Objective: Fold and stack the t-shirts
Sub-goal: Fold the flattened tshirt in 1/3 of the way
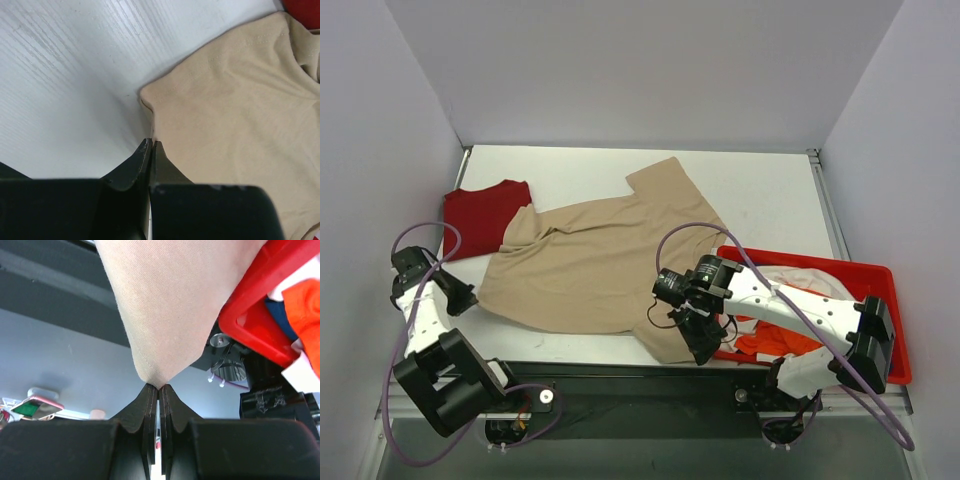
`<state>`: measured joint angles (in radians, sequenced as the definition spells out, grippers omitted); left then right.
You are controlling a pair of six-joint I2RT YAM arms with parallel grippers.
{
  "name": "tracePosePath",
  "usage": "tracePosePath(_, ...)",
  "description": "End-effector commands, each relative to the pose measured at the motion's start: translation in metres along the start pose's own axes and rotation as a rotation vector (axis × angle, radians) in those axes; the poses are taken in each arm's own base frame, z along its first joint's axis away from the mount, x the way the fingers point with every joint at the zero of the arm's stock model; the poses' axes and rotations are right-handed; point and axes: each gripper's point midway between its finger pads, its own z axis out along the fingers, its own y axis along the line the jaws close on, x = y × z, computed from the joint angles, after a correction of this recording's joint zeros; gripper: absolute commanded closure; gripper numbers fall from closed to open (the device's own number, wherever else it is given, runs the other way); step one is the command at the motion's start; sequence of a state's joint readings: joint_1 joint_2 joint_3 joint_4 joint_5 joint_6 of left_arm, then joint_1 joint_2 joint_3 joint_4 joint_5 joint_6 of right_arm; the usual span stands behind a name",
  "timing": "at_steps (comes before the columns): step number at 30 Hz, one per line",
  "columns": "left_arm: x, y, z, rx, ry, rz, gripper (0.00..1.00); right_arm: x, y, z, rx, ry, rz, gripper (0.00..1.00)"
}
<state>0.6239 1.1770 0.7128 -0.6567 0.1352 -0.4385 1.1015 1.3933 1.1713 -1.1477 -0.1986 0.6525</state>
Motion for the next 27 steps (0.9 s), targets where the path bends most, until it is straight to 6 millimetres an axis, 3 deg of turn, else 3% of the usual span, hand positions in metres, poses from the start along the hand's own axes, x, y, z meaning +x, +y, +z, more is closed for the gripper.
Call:
tracePosePath(1, -0.026, -0.009, -0.022, 0.003, -0.061, 0.000, 1.00, 0.021, -0.003, -0.019, -0.007, 0.037, 0.022, 1.00)
tracePosePath(3, -0.037, -0.013, -0.030, -0.003, -0.082, 0.021, 1.00, 0.023, -0.004, -0.023, -0.003, 0.034, 0.025, 1.00)
tracePosePath(13, -0.028, -0.017, -0.029, 0.017, -0.036, 0.019, 1.00, -0.005, -0.018, -0.047, 0.080, -0.036, 0.074, 1.00)
tracePosePath(18, -0.020, -0.020, -0.019, 0.053, -0.019, 0.022, 1.00, -0.036, -0.032, -0.054, 0.082, -0.065, 0.121, 1.00)
tracePosePath(27, -0.032, -0.032, -0.009, 0.088, 0.003, 0.016, 1.00, -0.101, -0.060, -0.063, 0.113, -0.094, 0.130, 1.00)
